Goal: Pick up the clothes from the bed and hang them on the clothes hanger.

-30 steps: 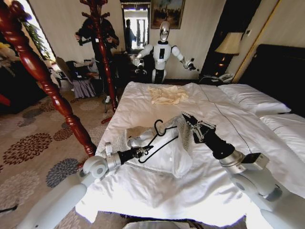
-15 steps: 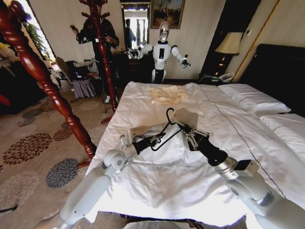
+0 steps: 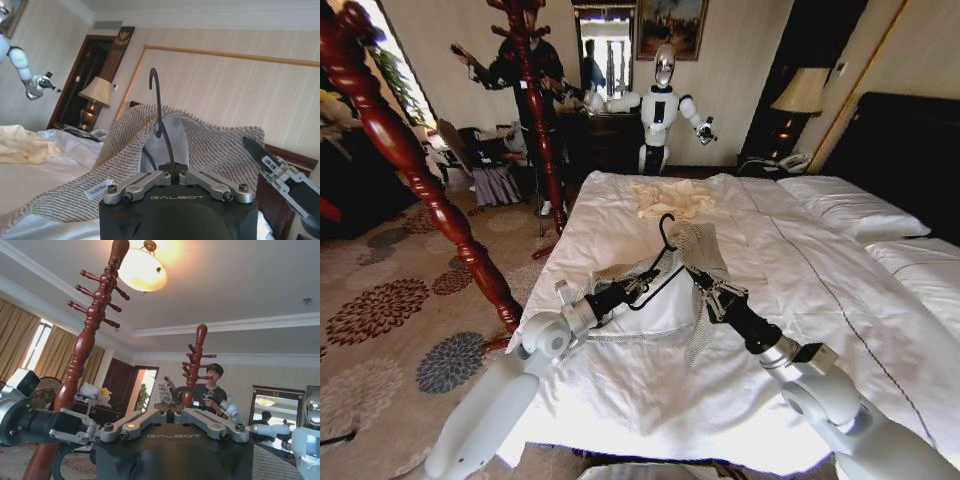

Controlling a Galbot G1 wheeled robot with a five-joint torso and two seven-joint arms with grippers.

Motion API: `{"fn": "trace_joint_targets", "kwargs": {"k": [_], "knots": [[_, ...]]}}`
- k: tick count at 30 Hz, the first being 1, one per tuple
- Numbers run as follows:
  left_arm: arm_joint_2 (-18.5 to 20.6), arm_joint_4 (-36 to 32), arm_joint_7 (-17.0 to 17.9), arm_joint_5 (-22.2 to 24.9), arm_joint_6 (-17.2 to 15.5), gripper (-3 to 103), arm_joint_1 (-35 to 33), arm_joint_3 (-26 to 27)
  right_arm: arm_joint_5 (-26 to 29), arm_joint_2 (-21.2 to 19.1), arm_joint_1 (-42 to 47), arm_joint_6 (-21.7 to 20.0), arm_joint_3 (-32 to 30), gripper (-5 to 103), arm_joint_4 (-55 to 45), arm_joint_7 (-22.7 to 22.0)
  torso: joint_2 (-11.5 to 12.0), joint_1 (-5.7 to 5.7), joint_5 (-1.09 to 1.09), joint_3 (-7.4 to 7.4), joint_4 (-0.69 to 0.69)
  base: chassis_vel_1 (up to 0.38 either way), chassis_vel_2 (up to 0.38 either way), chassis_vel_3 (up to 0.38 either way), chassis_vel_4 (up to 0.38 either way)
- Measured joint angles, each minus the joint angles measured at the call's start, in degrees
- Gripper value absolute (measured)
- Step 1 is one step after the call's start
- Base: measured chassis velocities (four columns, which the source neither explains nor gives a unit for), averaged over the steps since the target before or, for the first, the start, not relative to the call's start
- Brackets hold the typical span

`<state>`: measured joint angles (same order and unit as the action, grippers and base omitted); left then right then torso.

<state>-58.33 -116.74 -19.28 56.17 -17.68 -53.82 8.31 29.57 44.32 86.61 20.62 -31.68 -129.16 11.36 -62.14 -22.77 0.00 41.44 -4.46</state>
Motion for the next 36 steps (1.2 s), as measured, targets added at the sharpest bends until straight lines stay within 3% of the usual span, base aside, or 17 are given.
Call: {"fn": "trace_joint_targets", "kwargs": {"k": [8,14,16,17,18,22,25,26,29,30,32,33,36], "knots": [[2.03,-1.12,-1.92,0.25,0.8,2,-1.32,4.97,-1.48,1.93,1.24,2.23,2.36,1,0.43,3.06,0.0,0.0,0.0,0.0,-0.01,0.0,0.0,0.0,0.0],[3.6,-2.08,-3.46,0.46,0.84,2,-1.87,6.89,-1.84,2.04,2.53,4.56,3.1,-1,0.25,8.29,0.0,0.0,0.0,0.0,-0.01,0.0,0.0,0.0,0.0],[4.26,-2.5,-3.83,0.84,0.86,2,-1.82,7.58,-1.22,1.92,3.1,5.47,2.65,10,0.66,13.52,0.0,0.0,0.0,0.0,-0.01,0.0,0.0,0.0,0.0],[4.67,-2.72,-3.98,1.16,0.89,2,-1.73,7.99,-1.07,1.89,3.31,5.91,2.21,10,0.91,16.62,0.0,0.0,0.0,0.0,-0.02,0.0,0.0,0.0,0.0],[4.67,-2.72,-3.98,1.16,0.89,2,-1.73,7.99,-1.07,1.89,3.31,5.91,2.21,10,0.91,16.62,0.0,0.0,0.0,0.0,-0.02,0.0,0.0,0.0,0.0],[6.26,-3.09,-5.59,1.48,0.96,2,-1.6,9.27,-0.09,2.19,4.14,6.33,0.88,32,2.11,25.47,0.0,0.0,0.0,0.0,-0.01,0.0,0.0,0.0,0.0],[7.13,-3.21,-6.52,1.43,1.05,2,-1.5,9.79,1.55,2.5,4.31,6.12,0.16,32,3.11,29.35,0.0,0.0,0.01,0.0,-0.02,0.0,0.0,0.0,0.0],[7.73,-3.31,-7.01,1.42,1.06,2,-1.43,10.18,1.98,2.6,4.32,6.01,-0.1,43,3.42,29.66,0.0,0.0,0.01,0.0,-0.02,0.0,0.0,0.0,0.0],[8.65,-3.13,-8.22,1.32,1.07,2,-1.1,11.02,2.3,2.67,4.04,5.89,-0.35,54,3.53,27.42,0.0,0.0,0.01,0.0,-0.01,0.0,0.0,0.0,0.0],[9.06,-2.7,-9.19,1.19,1.08,2,-0.81,11.53,2.39,2.68,3.63,5.8,-0.51,54,3.42,24.73,0.0,0.01,0.01,0.0,-0.01,0.0,0.0,0.0,0.0],[9.95,-1.22,-12.13,0.41,1.35,2,-0.18,12.78,2.46,2.43,2.71,4.74,-1.3,66,2.75,17.37,0.0,0.0,0.01,0.0,-0.01,0.0,0.0,0.0,0.0],[9.95,-1.22,-12.13,0.41,1.35,2,-0.18,12.78,2.46,2.43,2.71,4.74,-1.3,66,2.75,17.37,0.0,0.0,0.01,0.0,-0.01,0.0,0.0,0.0,0.0],[11.65,0.84,-15.99,-0.06,1.48,2,0.3,14.72,3.86,0.84,1.77,2.73,-2.95,83,1.46,8.91,0.0,0.0,0.0,0.0,-0.01,0.0,0.0,0.0,0.0]]}}
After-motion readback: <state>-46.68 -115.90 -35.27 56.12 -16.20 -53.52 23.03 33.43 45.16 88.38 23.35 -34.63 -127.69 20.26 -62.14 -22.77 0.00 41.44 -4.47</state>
